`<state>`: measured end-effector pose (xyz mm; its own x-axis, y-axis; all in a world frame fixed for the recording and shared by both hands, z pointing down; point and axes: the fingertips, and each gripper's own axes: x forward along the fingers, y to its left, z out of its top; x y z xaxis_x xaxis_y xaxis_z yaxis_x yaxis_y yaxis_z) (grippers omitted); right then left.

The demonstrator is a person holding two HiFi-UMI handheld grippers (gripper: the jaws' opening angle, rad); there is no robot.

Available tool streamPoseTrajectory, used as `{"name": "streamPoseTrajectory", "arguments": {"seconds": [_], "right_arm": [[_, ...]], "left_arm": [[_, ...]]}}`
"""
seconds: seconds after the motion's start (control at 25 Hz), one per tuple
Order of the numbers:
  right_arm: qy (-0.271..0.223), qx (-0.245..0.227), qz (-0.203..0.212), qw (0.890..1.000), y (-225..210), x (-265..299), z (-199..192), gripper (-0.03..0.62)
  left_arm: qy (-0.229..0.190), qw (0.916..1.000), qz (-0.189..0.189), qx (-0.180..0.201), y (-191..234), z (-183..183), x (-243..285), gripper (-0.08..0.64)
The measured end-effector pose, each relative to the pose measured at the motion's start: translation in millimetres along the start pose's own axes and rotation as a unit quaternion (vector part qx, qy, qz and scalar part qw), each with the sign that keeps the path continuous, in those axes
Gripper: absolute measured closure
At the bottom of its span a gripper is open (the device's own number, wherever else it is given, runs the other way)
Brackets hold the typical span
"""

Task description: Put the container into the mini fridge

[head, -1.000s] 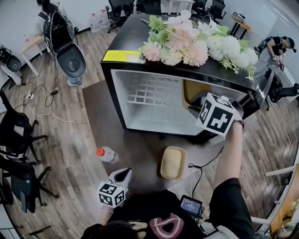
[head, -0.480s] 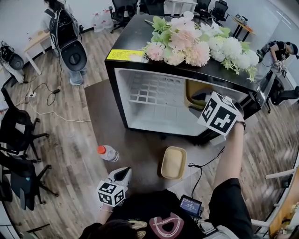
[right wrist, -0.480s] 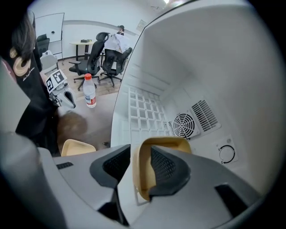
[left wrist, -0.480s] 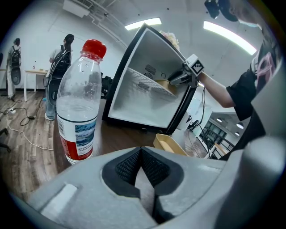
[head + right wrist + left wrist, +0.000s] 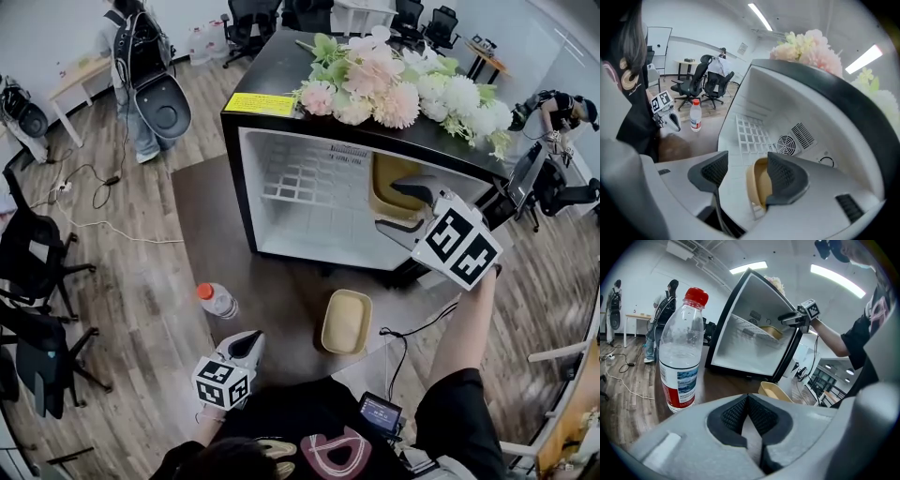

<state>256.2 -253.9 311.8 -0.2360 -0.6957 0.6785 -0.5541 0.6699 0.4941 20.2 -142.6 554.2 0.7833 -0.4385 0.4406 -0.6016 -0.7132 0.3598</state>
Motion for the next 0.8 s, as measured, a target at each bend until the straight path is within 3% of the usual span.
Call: {"name": "streamPoseTrajectory", "arguments": {"seconds": [0.32, 0.52, 0.8], "right_arm": [[-0.03, 0.01, -0.011, 0.999, 36.7, -25.7, 5.9, 0.339], [-0.016, 0.024, -0.056, 0.998, 56.0, -37.5, -3.4, 0.402], [-0.006, 0.069, -0.052, 0.996, 106.1, -49.7, -22.4, 0.41]], "left_arm": [[-0.024, 0.9995, -0.015, 0.012, -8.6, 11.2, -17.3, 0.552], [-0.029, 0.9993, -0.021, 0.014, -4.7, 11.0, -26.9, 0.552], [-0.034, 0.9979, -0.052, 0.019, -12.9, 9.3, -40.5, 0.552]]}}
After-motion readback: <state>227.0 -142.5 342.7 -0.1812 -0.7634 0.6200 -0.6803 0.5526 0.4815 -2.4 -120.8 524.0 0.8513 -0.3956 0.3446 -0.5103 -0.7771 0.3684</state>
